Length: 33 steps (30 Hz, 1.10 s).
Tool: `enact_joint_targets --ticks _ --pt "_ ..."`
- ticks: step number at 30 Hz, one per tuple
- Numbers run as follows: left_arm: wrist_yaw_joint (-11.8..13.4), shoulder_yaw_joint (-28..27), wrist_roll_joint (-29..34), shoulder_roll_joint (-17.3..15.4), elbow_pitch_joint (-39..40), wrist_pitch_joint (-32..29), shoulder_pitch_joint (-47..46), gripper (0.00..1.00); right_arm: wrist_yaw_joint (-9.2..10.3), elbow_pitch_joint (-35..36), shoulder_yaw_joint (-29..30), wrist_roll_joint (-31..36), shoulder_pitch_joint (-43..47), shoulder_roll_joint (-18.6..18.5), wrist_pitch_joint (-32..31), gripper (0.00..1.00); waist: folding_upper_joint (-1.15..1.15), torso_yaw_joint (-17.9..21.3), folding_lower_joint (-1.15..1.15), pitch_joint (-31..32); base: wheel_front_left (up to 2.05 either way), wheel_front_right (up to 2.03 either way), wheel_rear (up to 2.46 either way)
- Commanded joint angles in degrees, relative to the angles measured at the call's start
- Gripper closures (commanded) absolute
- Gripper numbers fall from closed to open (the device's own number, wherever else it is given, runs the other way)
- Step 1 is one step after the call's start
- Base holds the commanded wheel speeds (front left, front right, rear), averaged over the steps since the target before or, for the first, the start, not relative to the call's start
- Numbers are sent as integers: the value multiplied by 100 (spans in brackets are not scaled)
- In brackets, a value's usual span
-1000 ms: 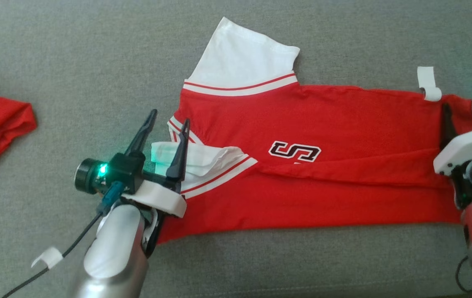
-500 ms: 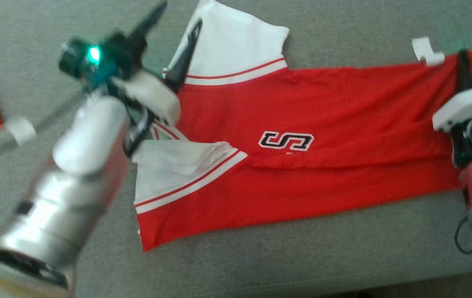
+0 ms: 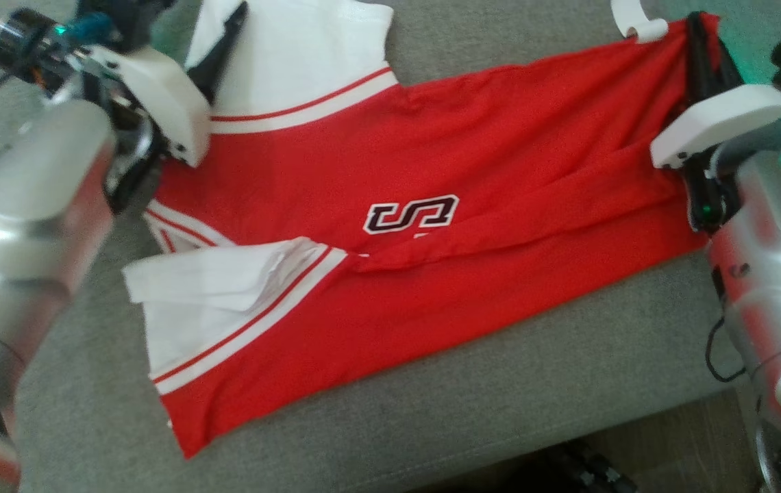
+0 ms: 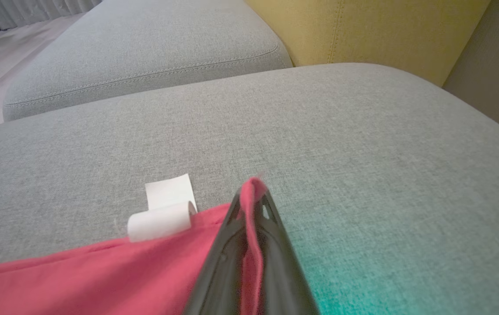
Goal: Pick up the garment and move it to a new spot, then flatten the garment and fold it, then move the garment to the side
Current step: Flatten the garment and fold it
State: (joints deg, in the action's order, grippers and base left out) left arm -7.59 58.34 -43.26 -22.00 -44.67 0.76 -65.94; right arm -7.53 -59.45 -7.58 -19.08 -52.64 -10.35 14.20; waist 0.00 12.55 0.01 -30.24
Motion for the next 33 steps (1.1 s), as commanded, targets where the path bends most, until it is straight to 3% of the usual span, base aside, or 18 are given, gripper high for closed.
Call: enact_joint_targets --ticks 1,10,11,13,16,25,33 --pt "10 -70 -74 -237 -27 86 -431 0 4 178 -152 -91 -136 49 67 100 0 150 -1 -125 0 0 0" --pt "10 494 -504 -174 -529 166 -725 0 4 349 -540 -439 -86 -8 78 100 0 347 -1 -234 0 0 0" --pt "10 565 -558 -168 -566 129 -738 15 4 363 -558 -465 -80 -22 78 100 0 349 -1 -235 0 0 0" --pt "10 734 -630 -154 -621 59 -754 100 4 385 -583 -506 -70 -50 78 100 0 339 -1 -225 0 0 0" --pt "10 908 -729 -147 -656 136 -811 100 4 436 -582 -556 -70 -84 79 100 0 268 -1 -192 0 0 0" --pt "10 911 -500 -12 -926 1328 -1286 100 4 519 -333 -428 86 -289 79 100 0 -258 -1 146 0 0 0" --pt "52 280 -40 73 -377 1421 -1113 100 4 817 412 85 510 -472 79 100 0 -796 -1 622 0 0 0"
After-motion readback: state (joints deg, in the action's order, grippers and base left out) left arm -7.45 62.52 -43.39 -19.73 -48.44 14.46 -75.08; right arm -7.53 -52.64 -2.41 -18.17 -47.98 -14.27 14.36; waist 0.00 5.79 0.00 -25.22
